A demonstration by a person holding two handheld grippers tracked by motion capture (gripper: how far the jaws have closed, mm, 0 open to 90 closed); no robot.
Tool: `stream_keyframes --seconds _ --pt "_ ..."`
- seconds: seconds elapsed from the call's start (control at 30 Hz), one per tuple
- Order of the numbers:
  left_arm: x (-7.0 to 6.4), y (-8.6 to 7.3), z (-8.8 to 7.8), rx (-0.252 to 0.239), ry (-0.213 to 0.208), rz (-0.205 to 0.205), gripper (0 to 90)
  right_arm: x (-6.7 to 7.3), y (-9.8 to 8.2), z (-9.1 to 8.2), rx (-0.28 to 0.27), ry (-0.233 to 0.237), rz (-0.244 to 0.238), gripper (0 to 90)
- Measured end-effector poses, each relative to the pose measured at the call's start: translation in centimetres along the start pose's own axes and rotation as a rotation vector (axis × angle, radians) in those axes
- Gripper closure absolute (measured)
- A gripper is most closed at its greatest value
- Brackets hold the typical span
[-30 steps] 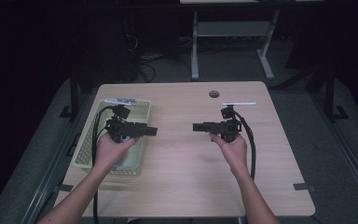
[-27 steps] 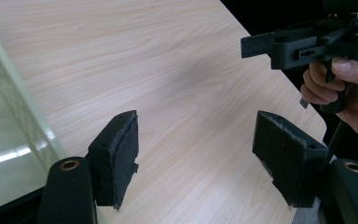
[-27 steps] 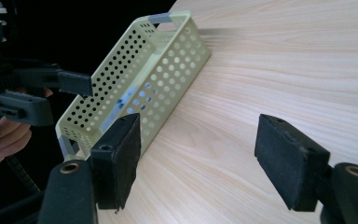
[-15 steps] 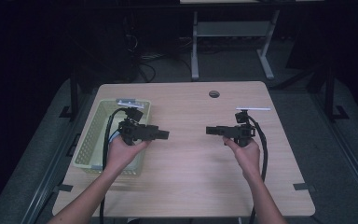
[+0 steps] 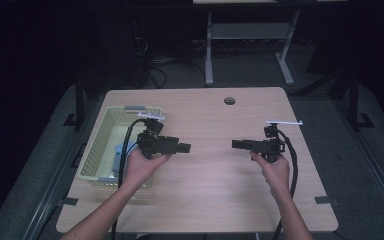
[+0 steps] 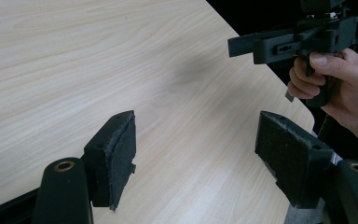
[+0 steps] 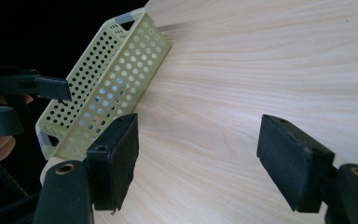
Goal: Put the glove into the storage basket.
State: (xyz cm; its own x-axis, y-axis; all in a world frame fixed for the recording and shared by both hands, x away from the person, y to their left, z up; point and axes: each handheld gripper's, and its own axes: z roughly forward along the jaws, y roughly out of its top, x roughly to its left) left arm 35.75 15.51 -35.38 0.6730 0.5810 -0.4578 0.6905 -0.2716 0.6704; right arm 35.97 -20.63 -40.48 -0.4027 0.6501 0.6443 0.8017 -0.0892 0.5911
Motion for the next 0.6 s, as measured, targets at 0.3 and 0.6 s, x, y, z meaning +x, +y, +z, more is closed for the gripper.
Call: stream_keyframes --seconds 0.3,0.6 --pt "-0.5 -0.3 1.2 0.015 -0.024 0.001 28.7 -1.0 -0.7 -1.0 0.004 -0.015 0.009 28.7" --pt "-1.0 -0.8 2.4 0.024 -0.046 -0.004 28.6 -2.2 -1.5 -1.9 -0.001 -0.030 0.030 28.4"
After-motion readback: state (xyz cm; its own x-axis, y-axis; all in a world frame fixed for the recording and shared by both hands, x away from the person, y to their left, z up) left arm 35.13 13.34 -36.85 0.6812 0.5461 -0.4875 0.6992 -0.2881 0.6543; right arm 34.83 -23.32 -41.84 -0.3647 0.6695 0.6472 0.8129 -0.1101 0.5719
